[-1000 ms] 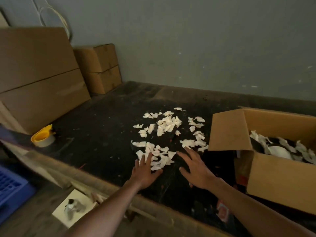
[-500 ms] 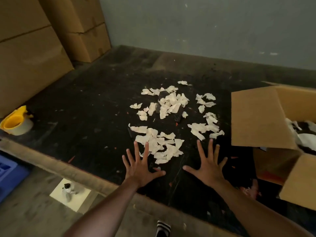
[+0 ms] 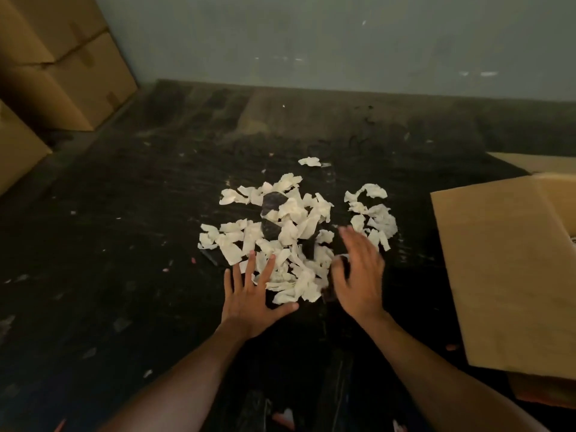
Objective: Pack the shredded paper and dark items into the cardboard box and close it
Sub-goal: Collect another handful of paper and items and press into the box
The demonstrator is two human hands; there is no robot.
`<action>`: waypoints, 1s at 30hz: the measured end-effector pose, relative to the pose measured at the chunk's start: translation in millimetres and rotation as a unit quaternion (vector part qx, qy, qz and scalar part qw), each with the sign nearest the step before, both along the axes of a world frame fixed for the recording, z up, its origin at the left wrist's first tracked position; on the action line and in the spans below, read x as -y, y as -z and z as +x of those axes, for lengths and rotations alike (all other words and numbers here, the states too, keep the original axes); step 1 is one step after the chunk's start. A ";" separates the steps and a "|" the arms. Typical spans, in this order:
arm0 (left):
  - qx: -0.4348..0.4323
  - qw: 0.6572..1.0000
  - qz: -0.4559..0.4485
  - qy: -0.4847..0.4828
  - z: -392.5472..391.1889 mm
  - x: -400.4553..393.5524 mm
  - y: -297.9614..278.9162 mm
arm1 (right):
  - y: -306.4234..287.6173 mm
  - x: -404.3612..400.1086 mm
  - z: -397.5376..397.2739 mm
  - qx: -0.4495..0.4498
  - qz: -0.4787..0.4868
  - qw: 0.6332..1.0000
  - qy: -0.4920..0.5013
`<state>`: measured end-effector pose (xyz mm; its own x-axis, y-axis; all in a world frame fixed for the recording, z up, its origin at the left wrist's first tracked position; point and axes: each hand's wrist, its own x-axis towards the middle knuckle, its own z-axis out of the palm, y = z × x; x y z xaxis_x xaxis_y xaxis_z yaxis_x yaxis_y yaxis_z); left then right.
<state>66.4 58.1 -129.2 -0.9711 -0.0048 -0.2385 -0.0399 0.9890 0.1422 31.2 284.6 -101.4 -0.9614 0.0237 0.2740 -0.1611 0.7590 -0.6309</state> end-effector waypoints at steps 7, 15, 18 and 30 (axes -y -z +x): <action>-0.017 1.000 -0.006 0.024 -24.5 7.3 3.1 | 7.8 -39.7 -71.5 0.235 -0.009 0.934 0.269; 0.033 0.985 0.099 0.136 -37.5 41.0 -31.5 | 4.4 -19.8 -78.3 0.072 -0.087 0.981 0.157; 0.017 0.974 0.162 0.157 -61.4 70.3 -66.4 | -10.6 -27.2 -114.8 0.081 -0.040 0.973 0.214; 0.002 0.953 0.241 -0.185 -171.0 119.4 -18.2 | -26.6 -31.7 -218.9 0.354 0.043 0.933 0.043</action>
<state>-104.5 -61.3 -111.1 -0.9238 -0.2347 -0.3025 -0.3734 0.7268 0.5765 -187.7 316.3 -74.8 -0.8978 0.1165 -0.4247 0.3369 0.8027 -0.4921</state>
